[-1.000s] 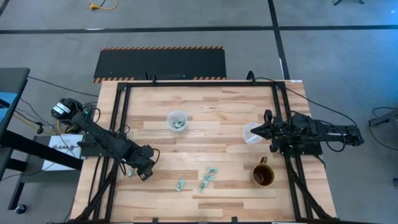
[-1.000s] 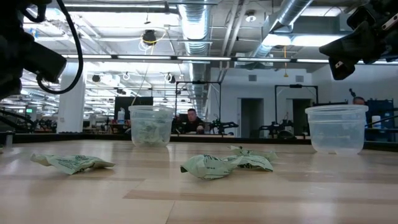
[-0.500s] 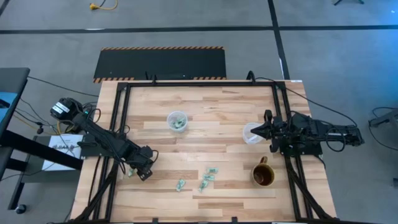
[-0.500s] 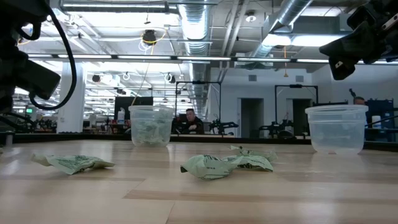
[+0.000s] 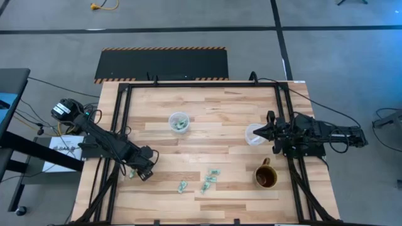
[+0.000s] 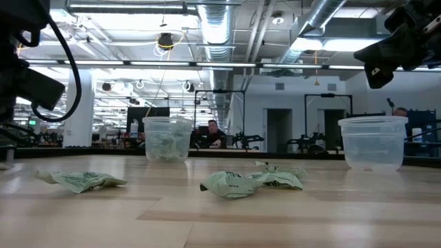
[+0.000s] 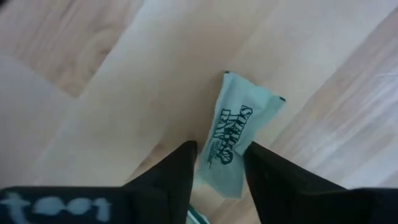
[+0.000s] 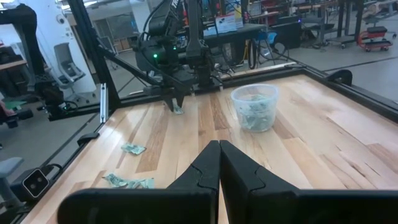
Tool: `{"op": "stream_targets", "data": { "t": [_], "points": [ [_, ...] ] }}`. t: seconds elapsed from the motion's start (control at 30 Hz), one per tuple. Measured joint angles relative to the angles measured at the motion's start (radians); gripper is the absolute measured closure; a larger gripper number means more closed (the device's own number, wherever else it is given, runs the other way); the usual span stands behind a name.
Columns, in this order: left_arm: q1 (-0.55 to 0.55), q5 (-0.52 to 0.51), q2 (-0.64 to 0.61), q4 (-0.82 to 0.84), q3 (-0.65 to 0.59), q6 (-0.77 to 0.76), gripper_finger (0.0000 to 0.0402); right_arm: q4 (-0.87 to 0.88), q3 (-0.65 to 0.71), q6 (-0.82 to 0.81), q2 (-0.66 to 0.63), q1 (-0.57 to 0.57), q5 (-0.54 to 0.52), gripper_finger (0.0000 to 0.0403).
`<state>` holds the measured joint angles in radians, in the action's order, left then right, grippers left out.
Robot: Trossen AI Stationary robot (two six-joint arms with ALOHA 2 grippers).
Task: Pick and place Stevia / Truvia into bins
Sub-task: Put the white stevia packet into the left transparent container
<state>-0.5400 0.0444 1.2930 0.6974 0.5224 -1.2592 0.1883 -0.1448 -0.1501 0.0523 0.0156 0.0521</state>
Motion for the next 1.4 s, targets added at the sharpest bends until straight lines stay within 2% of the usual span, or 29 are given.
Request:
{"op": "stream_targets", "data": {
  "t": [0.13,0.4,0.53,0.77,0.97,1.03,1.1,1.17,1.33,1.4],
  "points": [
    [0.000,-0.021,0.000,0.003,-0.001,0.014,0.0303,0.000,0.000,0.000,0.000,0.000,0.000,0.0403],
    [0.000,-0.041,0.001,-0.018,0.001,0.177,0.0385,0.000,0.000,0.000,0.000,0.000,0.000,0.0403],
    [-0.001,-0.074,0.004,-0.013,0.020,0.223,0.0396,0.000,0.000,0.000,0.000,0.000,0.000,0.0403],
    [0.029,-0.282,-0.006,-0.012,0.135,0.366,0.0401,0.000,0.000,0.000,0.000,0.000,0.000,0.0403],
    [0.174,-0.573,-0.068,-0.009,0.251,0.509,0.0401,0.000,0.000,0.000,0.000,0.000,0.000,0.0403],
    [0.248,-0.620,-0.089,-0.012,0.281,0.572,0.0401,0.000,0.000,0.000,0.000,0.000,0.000,0.0403],
    [0.335,-0.609,-0.094,-0.018,0.301,0.647,0.0401,0.000,0.000,0.000,0.000,0.000,0.000,0.0403],
    [0.429,-0.557,-0.095,-0.055,0.312,0.723,0.0401,0.001,0.000,0.000,0.000,0.000,0.000,0.0403],
    [0.657,-0.330,-0.095,-0.185,0.308,0.872,0.0401,0.001,0.000,0.000,0.000,0.000,0.000,0.0403],
    [0.714,-0.279,-0.095,-0.207,0.308,0.910,0.0401,0.002,0.000,0.000,0.000,0.000,0.000,0.0403]
  ]
}}
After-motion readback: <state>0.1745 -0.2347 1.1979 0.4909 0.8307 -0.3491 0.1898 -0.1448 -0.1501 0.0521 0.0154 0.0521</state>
